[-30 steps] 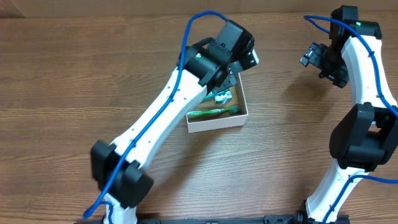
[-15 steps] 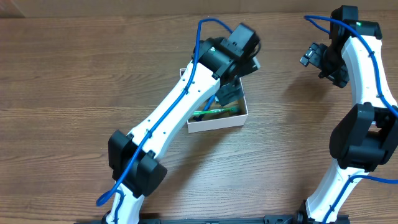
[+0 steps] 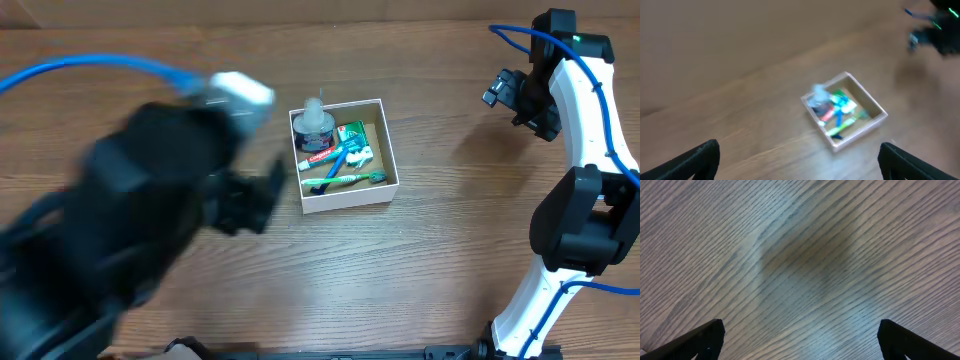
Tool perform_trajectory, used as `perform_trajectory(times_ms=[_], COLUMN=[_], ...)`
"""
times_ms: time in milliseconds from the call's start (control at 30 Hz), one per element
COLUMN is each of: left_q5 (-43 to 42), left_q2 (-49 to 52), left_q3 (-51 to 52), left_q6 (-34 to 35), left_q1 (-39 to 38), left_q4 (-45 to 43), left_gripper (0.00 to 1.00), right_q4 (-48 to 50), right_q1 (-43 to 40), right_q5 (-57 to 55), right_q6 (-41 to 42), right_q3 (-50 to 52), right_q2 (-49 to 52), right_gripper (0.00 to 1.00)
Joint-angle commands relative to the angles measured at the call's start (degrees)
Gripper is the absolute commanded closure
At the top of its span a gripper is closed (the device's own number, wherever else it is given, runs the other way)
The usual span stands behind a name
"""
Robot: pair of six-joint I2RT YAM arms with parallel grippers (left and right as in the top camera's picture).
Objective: Pack container
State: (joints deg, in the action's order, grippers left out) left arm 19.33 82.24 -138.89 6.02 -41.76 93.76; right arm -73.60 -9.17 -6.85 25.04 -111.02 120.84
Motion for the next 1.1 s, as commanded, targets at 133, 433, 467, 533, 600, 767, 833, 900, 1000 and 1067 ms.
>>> perform_trajectory(times_ms=[133, 433, 467, 533, 600, 767, 833, 900, 1000, 1067], left_q5=[-32.9, -37.0, -37.0, -37.0, -37.2, -37.2, -36.8, -36.9, -36.9, -36.9], left_q2=[-29.2, -63.7, -66.3, -71.9, -76.7, -82.1, -82.1, -82.0, -82.0, -82.0], left_q3=[51.6, 122.0, 125.1, 130.6, 134.6, 138.6, 138.6, 138.6, 138.6, 138.6], left_q6=[-8.9, -8.8, -8.8, -8.8, -8.6, -6.0, -6.0, -6.0, -6.0, -6.0], left_q1=[36.5, 43.5, 43.7, 44.3, 44.6, 44.6, 44.7, 44.7, 44.7, 44.7], left_q4=[-43.5, -103.1, -103.4, -103.2, -102.9, -92.1, -90.8, -91.0, -91.0, -91.0], left_gripper=[0.0, 0.0, 0.0, 0.0, 0.0, 0.0, 0.0, 0.0, 0.0, 0.0], right_q4=[0.1, 0.1, 0.1, 0.1, 0.1, 0.1, 0.1, 0.1, 0.1, 0.1], right_q1=[0.1, 0.1, 0.1, 0.1, 0.1, 0.1, 0.1, 0.1, 0.1, 0.1], right_q5=[-0.6, -0.6, -0.6, -0.6, -0.6, -0.6, -0.6, -0.6, -0.6, -0.6], right_q6=[0.3, 0.3, 0.3, 0.3, 0.3, 0.3, 0.3, 0.3, 0.3, 0.3], right_q3=[-0.3, -0.3, -0.3, -0.3, -0.3, -0.3, -0.3, -0.3, -0.3, -0.3], right_q2=[-0.5, -0.5, -0.5, -0.5, -0.5, -0.5, -0.5, -0.5, -0.5, -0.5], right_gripper=[0.0, 0.0, 0.0, 0.0, 0.0, 0.0, 0.0, 0.0, 0.0, 0.01])
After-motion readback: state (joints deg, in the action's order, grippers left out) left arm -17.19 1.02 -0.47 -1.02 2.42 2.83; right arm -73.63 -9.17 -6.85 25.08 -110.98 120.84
